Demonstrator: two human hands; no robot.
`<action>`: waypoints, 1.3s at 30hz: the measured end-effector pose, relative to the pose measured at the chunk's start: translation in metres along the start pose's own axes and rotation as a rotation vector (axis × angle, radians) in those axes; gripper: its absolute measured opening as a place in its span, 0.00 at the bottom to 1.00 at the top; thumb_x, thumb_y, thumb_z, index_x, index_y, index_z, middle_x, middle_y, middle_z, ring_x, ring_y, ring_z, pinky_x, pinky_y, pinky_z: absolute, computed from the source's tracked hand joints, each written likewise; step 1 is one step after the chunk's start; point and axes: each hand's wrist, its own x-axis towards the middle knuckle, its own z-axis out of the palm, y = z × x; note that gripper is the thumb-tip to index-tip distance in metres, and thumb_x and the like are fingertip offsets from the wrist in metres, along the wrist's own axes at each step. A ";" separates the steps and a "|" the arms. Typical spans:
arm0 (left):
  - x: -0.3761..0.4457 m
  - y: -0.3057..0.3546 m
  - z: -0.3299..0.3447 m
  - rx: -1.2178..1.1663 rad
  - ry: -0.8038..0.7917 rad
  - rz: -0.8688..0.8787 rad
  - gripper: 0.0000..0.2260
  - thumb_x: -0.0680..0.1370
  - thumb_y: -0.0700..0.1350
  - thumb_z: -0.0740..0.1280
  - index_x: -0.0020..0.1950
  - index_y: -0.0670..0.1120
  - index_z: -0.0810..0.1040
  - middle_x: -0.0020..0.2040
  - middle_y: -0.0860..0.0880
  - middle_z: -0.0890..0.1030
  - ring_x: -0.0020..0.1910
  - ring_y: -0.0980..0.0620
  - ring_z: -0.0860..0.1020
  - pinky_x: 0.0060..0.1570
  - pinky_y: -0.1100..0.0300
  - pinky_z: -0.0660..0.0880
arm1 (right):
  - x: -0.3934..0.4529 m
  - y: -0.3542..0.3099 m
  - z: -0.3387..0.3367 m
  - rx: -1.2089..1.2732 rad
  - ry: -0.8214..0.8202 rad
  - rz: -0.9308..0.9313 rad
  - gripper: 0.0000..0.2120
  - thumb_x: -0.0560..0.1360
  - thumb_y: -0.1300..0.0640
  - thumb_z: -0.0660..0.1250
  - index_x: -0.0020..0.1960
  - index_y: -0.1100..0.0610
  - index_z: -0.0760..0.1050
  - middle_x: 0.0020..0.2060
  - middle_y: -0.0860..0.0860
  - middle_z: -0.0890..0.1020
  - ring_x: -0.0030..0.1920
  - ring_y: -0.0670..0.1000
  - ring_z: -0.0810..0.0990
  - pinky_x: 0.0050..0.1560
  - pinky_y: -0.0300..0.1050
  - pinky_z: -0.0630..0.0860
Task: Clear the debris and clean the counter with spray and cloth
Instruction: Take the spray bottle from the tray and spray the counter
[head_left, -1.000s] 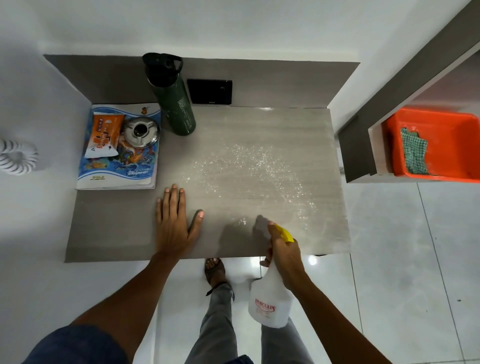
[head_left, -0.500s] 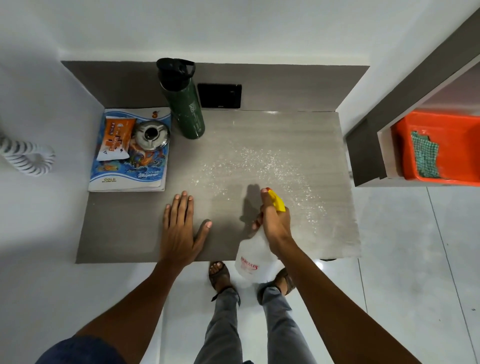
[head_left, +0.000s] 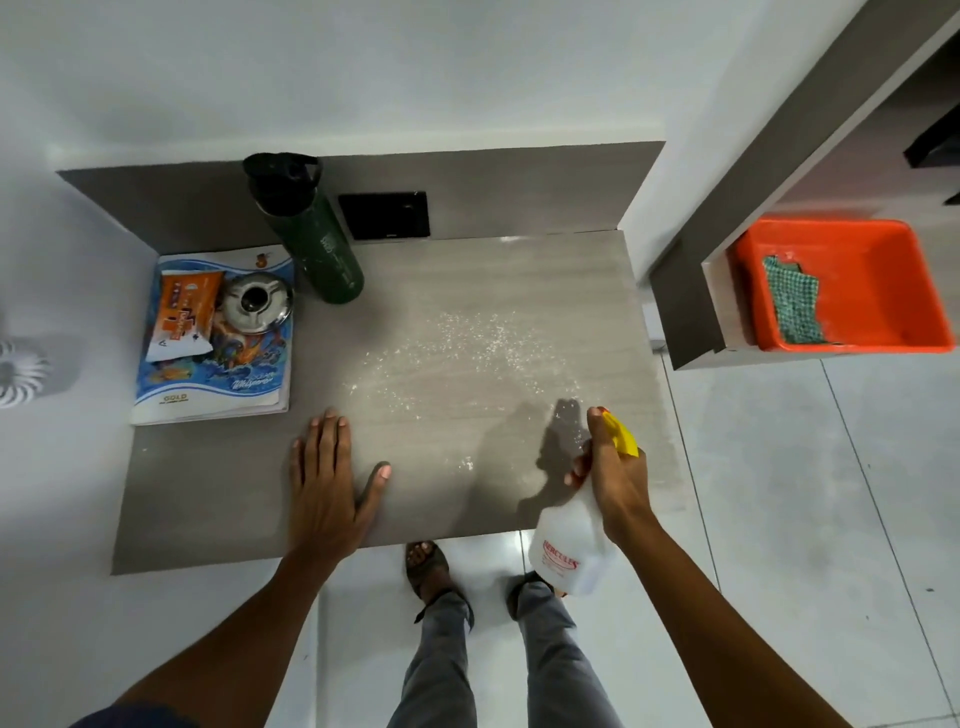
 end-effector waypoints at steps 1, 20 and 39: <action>0.000 0.002 0.000 -0.004 0.001 -0.004 0.40 0.84 0.66 0.56 0.89 0.42 0.57 0.89 0.41 0.59 0.89 0.38 0.56 0.88 0.37 0.53 | -0.002 0.002 -0.007 0.012 -0.015 0.018 0.25 0.84 0.37 0.68 0.42 0.58 0.81 0.32 0.58 0.85 0.33 0.57 0.85 0.47 0.54 0.85; 0.043 0.057 -0.007 -0.073 -0.058 0.002 0.37 0.84 0.66 0.55 0.86 0.43 0.63 0.86 0.39 0.64 0.84 0.34 0.64 0.82 0.32 0.61 | -0.022 0.010 -0.063 0.277 -0.231 0.122 0.27 0.80 0.33 0.70 0.42 0.57 0.84 0.51 0.65 0.89 0.51 0.61 0.92 0.41 0.51 0.87; 0.145 0.335 0.031 -0.066 -0.219 0.530 0.46 0.83 0.76 0.40 0.89 0.44 0.57 0.90 0.43 0.58 0.90 0.42 0.56 0.86 0.40 0.60 | 0.087 -0.140 -0.206 0.404 0.072 -0.332 0.25 0.83 0.34 0.67 0.57 0.57 0.84 0.55 0.63 0.87 0.62 0.57 0.88 0.54 0.57 0.87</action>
